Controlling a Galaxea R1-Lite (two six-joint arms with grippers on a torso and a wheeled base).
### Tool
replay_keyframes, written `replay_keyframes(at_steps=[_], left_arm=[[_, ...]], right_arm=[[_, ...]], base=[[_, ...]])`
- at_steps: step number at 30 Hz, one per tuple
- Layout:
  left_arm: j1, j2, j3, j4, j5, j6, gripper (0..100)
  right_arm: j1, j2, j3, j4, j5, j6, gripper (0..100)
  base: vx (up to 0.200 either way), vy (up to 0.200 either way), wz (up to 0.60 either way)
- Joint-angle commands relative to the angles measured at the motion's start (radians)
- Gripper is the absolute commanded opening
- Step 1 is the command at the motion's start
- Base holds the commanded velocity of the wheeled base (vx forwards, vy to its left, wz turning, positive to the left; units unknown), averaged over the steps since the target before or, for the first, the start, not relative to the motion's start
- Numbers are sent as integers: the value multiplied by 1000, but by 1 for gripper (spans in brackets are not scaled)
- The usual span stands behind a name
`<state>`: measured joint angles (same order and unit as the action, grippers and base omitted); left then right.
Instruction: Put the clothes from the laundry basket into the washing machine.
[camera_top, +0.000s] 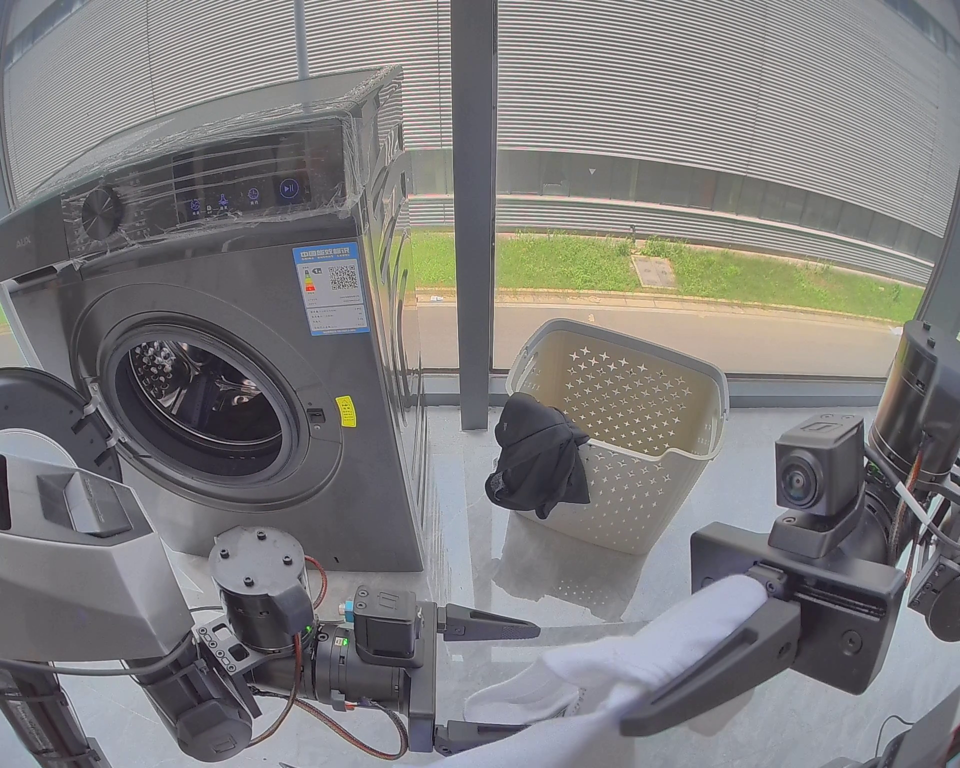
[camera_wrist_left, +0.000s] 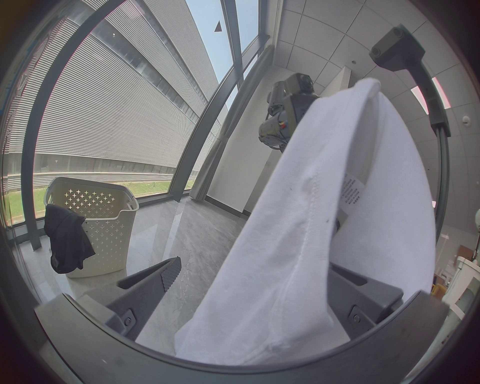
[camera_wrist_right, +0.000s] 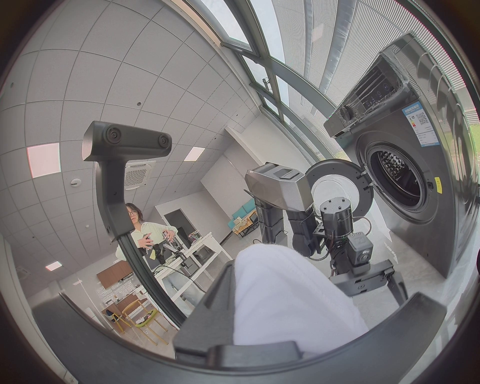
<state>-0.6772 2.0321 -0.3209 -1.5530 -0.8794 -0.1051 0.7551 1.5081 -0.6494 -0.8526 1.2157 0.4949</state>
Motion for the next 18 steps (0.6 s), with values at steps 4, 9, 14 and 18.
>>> replay_keyframes(at_steps=[4,9,14,18], left_arm=[[-19,-6,8,-10,5,5,100],[-10,0,2,-10,5,10,0],[36,-21,-1,-12,14,8,0],[93,-55,-1,-12,14,4,0]], right_arm=[[1,57,-47,0,1,2,0],[-5,52,-42,0,-1,4,0],[-60,37,-36,0,-9,11,0],[-112,14,-24,0,-16,10,0]], base=[[0,0,0],[0,0,0],[0,0,0],[0,0,0]])
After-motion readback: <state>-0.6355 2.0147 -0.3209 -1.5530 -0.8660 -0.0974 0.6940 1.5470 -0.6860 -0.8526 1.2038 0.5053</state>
